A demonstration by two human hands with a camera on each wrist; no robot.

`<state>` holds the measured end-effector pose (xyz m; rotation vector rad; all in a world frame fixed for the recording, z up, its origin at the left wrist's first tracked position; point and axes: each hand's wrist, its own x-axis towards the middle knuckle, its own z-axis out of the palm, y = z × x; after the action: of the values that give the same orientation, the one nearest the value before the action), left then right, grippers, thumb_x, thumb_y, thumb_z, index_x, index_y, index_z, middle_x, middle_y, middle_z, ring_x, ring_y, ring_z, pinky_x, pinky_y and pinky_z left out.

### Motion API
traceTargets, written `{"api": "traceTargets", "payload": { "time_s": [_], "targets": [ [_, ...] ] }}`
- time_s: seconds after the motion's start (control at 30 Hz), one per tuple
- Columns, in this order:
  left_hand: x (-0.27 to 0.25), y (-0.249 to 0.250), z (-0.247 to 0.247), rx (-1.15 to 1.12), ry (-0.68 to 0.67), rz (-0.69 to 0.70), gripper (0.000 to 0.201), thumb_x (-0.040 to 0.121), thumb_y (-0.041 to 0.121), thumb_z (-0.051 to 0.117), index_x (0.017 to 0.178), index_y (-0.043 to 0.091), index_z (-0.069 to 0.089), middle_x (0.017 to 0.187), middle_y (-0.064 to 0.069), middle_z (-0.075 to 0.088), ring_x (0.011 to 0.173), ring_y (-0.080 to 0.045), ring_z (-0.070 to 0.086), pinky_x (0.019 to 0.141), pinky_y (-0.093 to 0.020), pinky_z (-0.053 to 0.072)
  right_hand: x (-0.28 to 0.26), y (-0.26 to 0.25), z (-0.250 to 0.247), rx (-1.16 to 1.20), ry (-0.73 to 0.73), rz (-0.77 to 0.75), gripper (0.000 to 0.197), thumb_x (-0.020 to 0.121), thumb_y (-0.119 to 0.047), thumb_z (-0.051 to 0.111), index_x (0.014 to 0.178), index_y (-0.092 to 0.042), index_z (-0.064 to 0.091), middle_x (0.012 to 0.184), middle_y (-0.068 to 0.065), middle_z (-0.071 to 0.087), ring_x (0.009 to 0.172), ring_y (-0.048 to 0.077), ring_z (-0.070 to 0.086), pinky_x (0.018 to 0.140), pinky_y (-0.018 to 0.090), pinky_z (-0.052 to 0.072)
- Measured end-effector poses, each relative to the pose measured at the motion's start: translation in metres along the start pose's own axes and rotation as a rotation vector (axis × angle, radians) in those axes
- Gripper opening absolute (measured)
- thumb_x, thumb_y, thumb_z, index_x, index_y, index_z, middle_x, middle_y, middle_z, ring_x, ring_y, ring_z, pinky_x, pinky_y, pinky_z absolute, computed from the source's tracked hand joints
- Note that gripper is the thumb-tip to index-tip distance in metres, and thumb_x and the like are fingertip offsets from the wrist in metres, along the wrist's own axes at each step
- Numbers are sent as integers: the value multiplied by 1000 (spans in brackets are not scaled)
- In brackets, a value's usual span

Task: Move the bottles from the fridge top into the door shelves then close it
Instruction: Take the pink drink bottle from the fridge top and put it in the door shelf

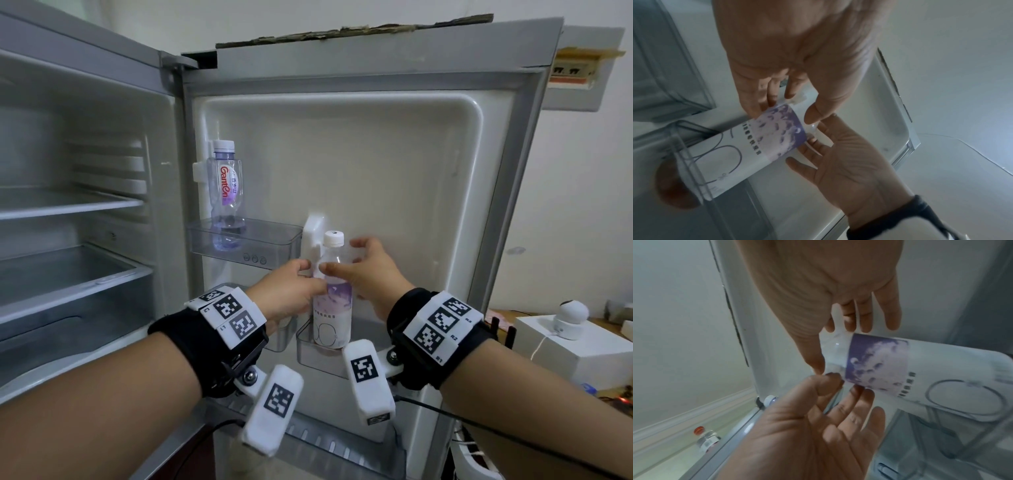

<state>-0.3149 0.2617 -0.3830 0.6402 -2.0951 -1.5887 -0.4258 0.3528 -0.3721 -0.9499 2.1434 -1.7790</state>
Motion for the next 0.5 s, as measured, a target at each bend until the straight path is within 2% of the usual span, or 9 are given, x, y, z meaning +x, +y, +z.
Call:
{"api": "traceTargets", "payload": {
  "time_s": [0.07, 0.17, 0.23, 0.3, 0.37, 0.5],
  "targets": [
    [-6, 10, -5, 3, 1, 13, 66, 89, 13, 63, 150, 13, 36, 134, -1, 51, 115, -16, 55, 94, -34, 52, -2, -19, -3, 16, 24, -66, 70, 74, -29, 81, 132, -18, 43, 122, 9, 50, 97, 19, 56, 62, 22, 42],
    [-20, 29, -21, -9, -2, 82, 61, 90, 14, 62, 147, 13, 41, 147, 0, 47, 127, -18, 52, 98, -35, 51, -7, -56, -3, 93, 63, -182, 51, 83, -34, 71, 127, -20, 48, 116, 5, 53, 86, 10, 54, 64, 22, 42],
    [-30, 47, -36, -26, 20, 145, 54, 92, 15, 61, 144, 13, 45, 142, -3, 53, 125, -20, 55, 99, -38, 52, -12, -85, 1, 154, 79, -276, 28, 88, -31, 66, 113, -22, 55, 105, 1, 58, 86, 10, 55, 67, 24, 46],
    [-41, 67, -59, -33, 65, 211, 50, 93, 16, 61, 142, 15, 48, 135, -4, 57, 122, -19, 57, 95, -37, 53, -16, -115, 12, 226, 76, -359, 3, 91, -25, 62, 92, -23, 60, 91, -3, 60, 84, 11, 56, 77, 31, 51],
    [-49, 88, -88, -20, 112, 270, 48, 94, 18, 60, 140, 18, 49, 131, -3, 59, 120, -17, 57, 94, -34, 53, -19, -145, 27, 297, 24, -411, 15, 93, -22, 58, 78, -24, 60, 87, -4, 61, 86, 12, 58, 83, 36, 53],
    [-64, 126, -162, -13, 260, 394, 33, 92, 21, 63, 125, 20, 59, 125, -6, 64, 117, -19, 61, 95, -38, 54, -22, -205, 69, 404, -128, -460, 32, 96, -29, 54, 66, -20, 56, 74, -4, 60, 87, 16, 61, 85, 39, 55]
  ]
}}
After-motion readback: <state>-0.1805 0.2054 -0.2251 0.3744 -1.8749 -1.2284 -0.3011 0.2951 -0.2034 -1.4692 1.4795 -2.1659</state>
